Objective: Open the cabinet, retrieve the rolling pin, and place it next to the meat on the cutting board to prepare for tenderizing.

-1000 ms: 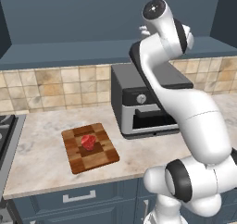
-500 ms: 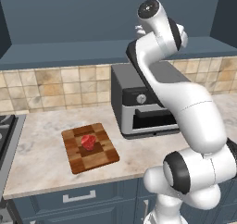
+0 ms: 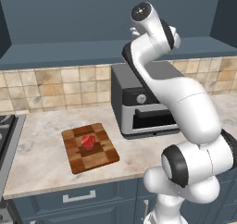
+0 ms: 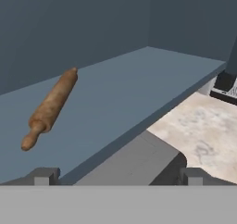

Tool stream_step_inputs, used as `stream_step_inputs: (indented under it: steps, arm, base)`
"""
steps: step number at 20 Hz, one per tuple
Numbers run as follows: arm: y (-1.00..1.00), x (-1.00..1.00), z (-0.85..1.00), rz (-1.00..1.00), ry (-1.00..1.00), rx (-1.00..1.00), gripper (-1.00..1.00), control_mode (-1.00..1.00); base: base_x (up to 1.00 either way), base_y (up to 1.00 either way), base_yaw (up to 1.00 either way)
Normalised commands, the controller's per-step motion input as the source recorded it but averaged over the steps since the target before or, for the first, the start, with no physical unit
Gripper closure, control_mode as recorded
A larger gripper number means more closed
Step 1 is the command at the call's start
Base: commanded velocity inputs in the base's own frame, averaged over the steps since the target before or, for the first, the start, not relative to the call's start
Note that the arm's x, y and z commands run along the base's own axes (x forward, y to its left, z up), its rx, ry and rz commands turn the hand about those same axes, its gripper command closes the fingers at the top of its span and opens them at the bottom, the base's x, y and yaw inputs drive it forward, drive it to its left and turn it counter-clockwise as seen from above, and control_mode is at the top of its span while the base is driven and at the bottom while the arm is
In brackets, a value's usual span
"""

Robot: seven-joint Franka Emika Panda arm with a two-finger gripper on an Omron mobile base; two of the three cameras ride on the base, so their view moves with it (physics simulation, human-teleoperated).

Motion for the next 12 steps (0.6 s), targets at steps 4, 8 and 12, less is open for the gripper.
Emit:
stream_step_inputs:
  steps: [4,8,12]
  arm:
    - [0.00,0.35,-0.07,0.00,0.01,0.00,-1.00,-1.00]
    - [0.00,0.34,-0.04,0.00,0.02,0.00,-1.00,-1.00]
    - [0.00,0.33,-0.04,0.00,0.02,0.00,-1.00,-1.00]
  base:
    - [0.00,0.00,0.00]
    - [0.00,0.00,0.00]
    - [0.00,0.00,0.00]
